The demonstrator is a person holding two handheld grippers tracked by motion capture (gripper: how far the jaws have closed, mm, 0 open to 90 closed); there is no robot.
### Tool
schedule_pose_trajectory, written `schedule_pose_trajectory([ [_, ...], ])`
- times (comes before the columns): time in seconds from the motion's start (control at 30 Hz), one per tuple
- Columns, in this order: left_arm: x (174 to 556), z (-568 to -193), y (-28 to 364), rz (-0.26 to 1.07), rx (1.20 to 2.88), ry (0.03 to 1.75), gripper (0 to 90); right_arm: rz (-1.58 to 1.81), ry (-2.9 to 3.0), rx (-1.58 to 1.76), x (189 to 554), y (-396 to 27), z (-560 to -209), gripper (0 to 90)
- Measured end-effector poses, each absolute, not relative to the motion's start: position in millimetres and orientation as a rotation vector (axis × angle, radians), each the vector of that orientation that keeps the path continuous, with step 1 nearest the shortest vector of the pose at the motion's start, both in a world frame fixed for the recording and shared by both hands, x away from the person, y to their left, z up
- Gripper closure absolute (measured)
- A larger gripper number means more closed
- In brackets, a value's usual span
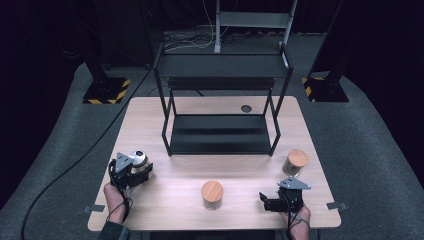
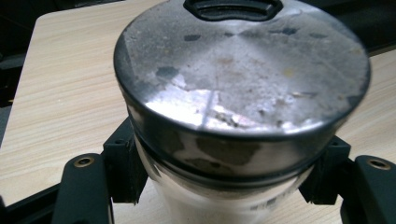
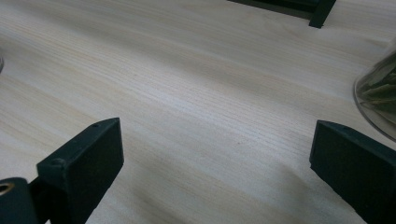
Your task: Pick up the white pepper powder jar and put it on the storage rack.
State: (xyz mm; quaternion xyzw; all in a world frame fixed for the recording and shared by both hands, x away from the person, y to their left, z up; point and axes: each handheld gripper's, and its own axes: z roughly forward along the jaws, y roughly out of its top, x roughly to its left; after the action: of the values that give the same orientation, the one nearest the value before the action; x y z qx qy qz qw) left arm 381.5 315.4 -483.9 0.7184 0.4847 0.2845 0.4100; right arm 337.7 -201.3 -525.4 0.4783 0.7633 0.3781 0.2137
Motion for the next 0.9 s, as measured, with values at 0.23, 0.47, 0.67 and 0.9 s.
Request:
schedule_pose_trajectory([
  [0.23,384.1,-481.8,310.5,0.711,1.816,1.205,30.2,1.049,2.118,1.327,337.7,-201.4,-525.3,1.7],
  [0.47,386.4,-480.2,305.8,0.707,1.822,1.193,30.2,1.050,2.118,1.328,337.7,-201.5,-525.3,1.7],
  [0.67,388.5,-479.3,301.4,0.702,1.828,1.181,30.2,1.052,2.118,1.331,337.8,-201.7,-525.3,1.7],
  [0.9,391.2,-478.5,296.1,0.695,1.838,1.168,30.2,1.052,2.119,1.332,338.0,-201.8,-525.4,1.7],
])
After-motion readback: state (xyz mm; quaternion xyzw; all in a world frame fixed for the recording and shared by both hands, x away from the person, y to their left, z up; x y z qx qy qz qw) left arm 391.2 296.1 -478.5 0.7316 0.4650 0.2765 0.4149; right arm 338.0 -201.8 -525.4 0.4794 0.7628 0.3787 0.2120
